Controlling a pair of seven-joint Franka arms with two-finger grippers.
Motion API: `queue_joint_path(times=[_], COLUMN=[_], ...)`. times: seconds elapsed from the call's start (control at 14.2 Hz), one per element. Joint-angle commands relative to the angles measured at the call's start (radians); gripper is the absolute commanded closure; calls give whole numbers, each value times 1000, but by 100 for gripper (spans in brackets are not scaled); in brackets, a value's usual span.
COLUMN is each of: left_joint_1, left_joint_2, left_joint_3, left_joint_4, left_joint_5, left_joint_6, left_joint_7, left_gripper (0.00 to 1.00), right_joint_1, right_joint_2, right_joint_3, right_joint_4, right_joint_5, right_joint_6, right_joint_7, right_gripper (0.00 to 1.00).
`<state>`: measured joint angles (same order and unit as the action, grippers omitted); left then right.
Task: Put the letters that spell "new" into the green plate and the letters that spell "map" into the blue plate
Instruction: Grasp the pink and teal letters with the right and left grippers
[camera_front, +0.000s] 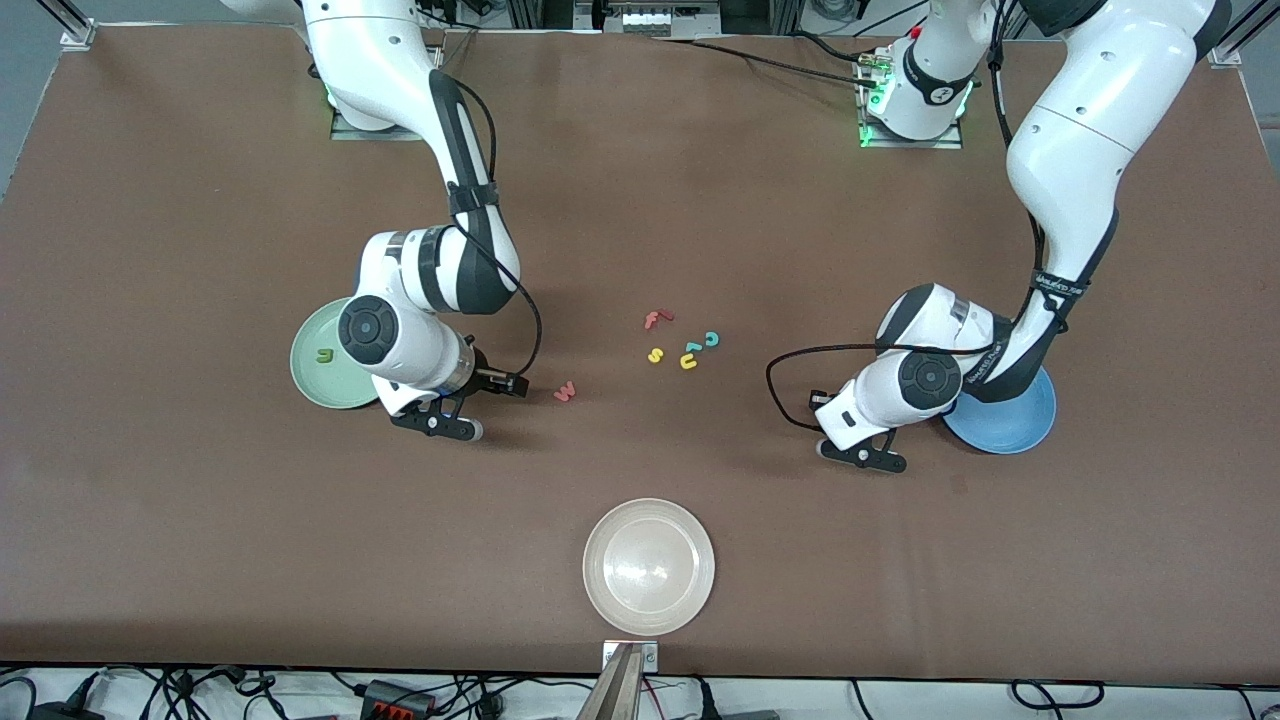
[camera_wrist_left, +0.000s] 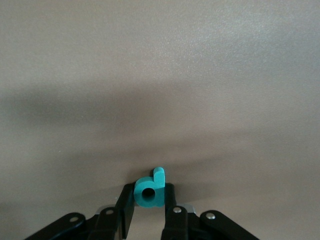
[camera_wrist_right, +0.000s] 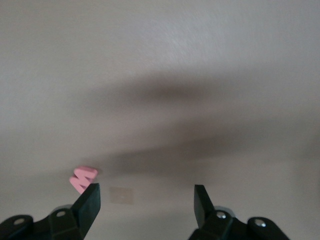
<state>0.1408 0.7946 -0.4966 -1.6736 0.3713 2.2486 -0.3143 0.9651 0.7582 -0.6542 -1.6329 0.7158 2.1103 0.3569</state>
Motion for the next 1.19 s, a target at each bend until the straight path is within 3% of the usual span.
queue_joint_path(times=[0.0,0.07,0.21,0.49,0.77,0.91,1.12], left_joint_1=[-10,-6,5,40,190,227,275], left_joint_2=[5,-3,-56,-101,-114,-107,-95], left_joint_3=[7,7,4,10,9,10,7], left_joint_4=[2,5,12,77,75,58,22], left_joint_5=[25,26,26,37,145,166,167], left_joint_6=[8,0,-67,-331,-348,-348,-333], left_joint_7=[-23,-22,-19,47,280,296,299], left_gripper=[85,93,93,91,90,90,84], right_joint_1=[-3,1,15,49,61,61,69], right_joint_2=[71,104,156,205,225,225,225], right_joint_3=[28,34,36,38,39,39,39], right_joint_4=[100,146,215,226,226,226,226], right_joint_5=[14,11,10,8,8,10,8], right_joint_6=[0,2,2,40,65,65,62], right_joint_7=[294,383,517,568,599,603,599], right_gripper=[22,23,23,27,31,31,45])
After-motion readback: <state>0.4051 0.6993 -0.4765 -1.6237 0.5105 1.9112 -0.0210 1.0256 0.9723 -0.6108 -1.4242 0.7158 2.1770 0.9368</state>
